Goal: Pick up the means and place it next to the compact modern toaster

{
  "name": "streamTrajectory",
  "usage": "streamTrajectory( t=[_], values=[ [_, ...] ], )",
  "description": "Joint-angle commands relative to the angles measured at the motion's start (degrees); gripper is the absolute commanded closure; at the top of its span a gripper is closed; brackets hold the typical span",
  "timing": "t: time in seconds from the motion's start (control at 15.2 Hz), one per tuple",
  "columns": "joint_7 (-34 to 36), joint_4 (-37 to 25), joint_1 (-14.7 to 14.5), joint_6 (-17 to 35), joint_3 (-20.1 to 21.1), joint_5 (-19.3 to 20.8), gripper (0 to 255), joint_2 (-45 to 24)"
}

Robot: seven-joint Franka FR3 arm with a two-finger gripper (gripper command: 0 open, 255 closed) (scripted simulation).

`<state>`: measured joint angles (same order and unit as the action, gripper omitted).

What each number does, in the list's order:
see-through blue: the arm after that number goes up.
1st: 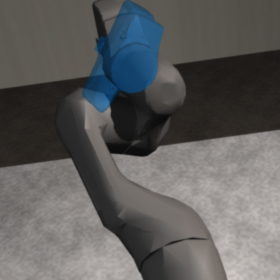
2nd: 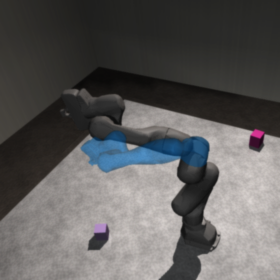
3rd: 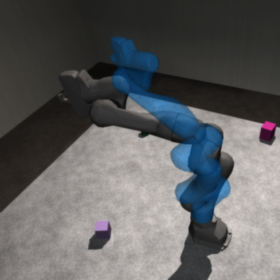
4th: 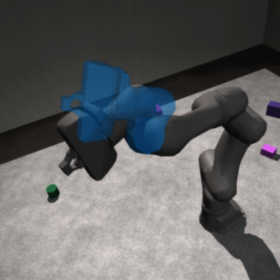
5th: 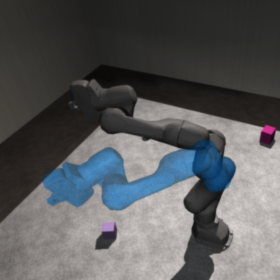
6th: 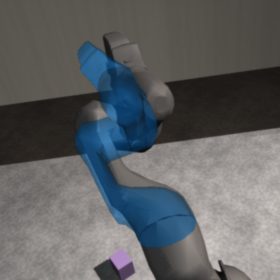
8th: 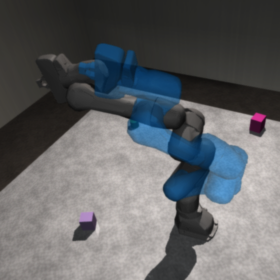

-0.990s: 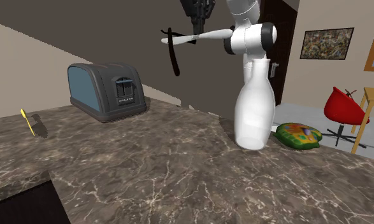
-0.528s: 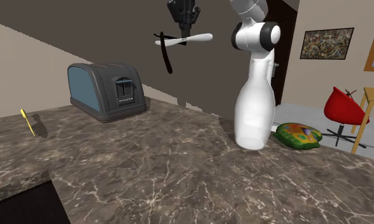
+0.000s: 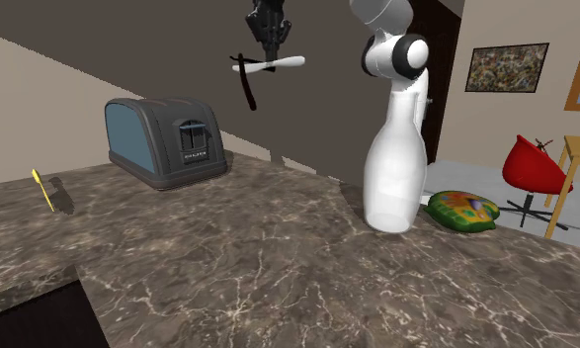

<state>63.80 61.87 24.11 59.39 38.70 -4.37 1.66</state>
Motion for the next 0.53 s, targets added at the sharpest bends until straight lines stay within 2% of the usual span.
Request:
streamTrajectory(
  t=[0.0,0.13,0.46],
  values=[
    [-2.8,-0.8,1.1,-0.2,-1.2,0.8,255,-0.9],
    [-5.7,-2.0,2.3,-0.6,-2.4,1.6,255,-2.1],
    [-8.6,8.6,4.1,5.2,-4.6,-1.7,255,3.7]
  ],
)
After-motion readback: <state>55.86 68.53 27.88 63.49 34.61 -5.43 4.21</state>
